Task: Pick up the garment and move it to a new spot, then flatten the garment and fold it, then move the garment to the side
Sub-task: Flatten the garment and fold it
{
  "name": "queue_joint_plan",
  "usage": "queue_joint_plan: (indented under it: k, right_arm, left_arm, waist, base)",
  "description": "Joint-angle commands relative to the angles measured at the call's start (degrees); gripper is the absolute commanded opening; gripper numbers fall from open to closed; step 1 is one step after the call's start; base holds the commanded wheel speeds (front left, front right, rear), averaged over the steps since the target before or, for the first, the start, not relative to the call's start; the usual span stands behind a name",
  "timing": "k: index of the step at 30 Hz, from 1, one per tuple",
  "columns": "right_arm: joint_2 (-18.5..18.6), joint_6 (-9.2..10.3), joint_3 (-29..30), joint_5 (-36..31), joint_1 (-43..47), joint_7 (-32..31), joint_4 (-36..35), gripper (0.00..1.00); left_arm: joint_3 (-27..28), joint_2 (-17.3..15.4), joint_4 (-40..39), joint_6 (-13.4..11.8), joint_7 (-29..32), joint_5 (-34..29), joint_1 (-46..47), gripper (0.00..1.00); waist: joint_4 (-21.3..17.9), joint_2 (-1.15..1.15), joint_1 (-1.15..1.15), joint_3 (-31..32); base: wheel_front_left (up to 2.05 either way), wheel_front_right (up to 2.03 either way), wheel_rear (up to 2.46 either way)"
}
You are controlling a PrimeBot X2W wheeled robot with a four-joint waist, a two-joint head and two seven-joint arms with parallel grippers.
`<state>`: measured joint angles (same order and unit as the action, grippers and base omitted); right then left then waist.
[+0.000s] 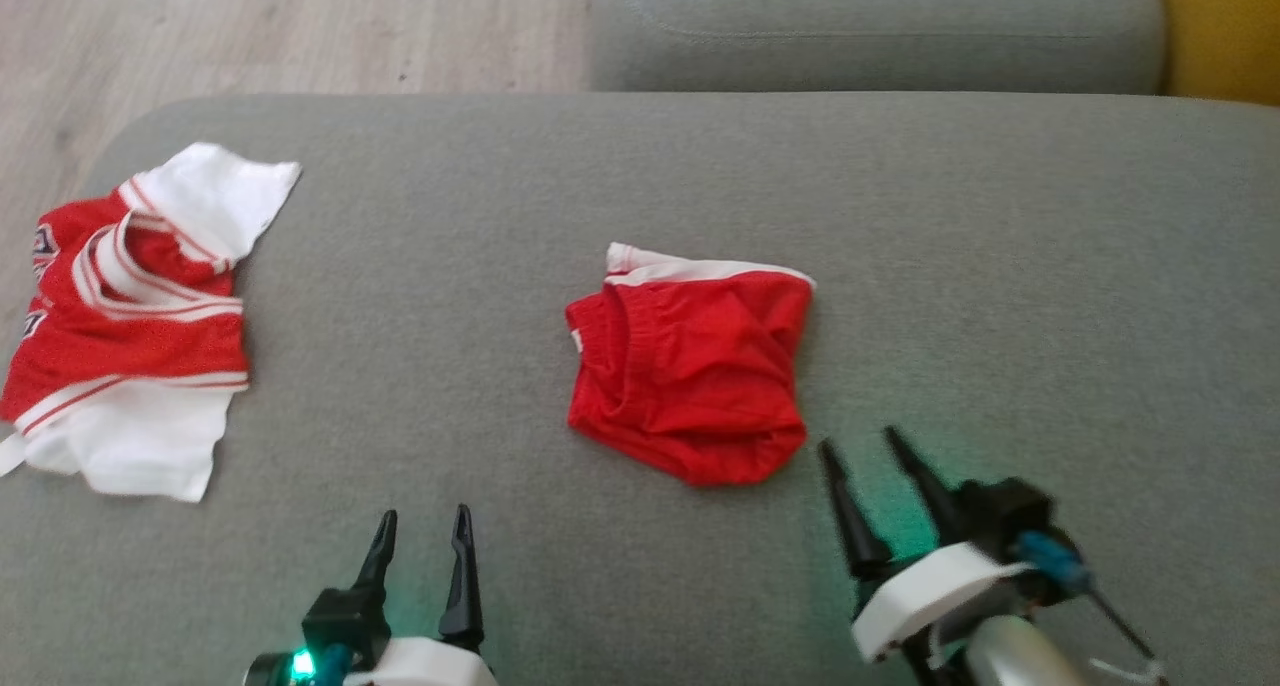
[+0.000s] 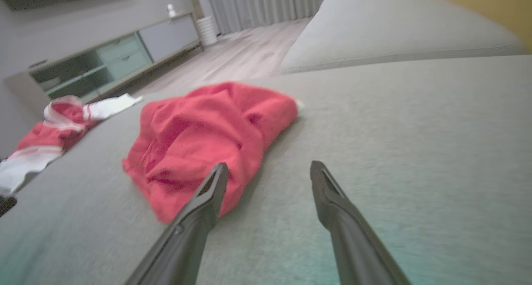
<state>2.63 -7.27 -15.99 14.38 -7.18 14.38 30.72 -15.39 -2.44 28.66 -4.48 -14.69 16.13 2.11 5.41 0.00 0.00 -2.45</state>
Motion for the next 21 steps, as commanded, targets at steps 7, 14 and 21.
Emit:
queue_joint_plan:
  k: [7, 14, 21]
  right_arm:
    - [0.2, -0.22, -5.7, 0.1, -7.3, 0.6, 6.0, 1.0]
    - [0.2, -0.22, -5.9, 0.1, -8.9, 0.6, 7.1, 0.82]
    - [0.2, -0.22, -9.6, -0.5, -7.3, 0.6, 6.1, 0.0]
  left_arm:
    - [0.1, -0.4, -0.8, 0.0, -0.3, 1.4, 2.8, 1.0]
    - [0.3, -0.4, -0.9, 0.0, -0.3, 1.7, 2.8, 1.0]
    - [0.0, -0.4, -1.3, -0.3, -0.3, 2.2, 2.8, 1.0]
  waist:
    - [4.2, 0.0, 0.0, -2.5]
    - [5.2, 0.0, 0.0, -3.4]
    - [4.6, 0.0, 0.0, -3.4]
  base:
    - [0.0, 0.0, 0.0]
    - [0.0, 0.0, 0.0]
    - [0.0, 0.0, 0.0]
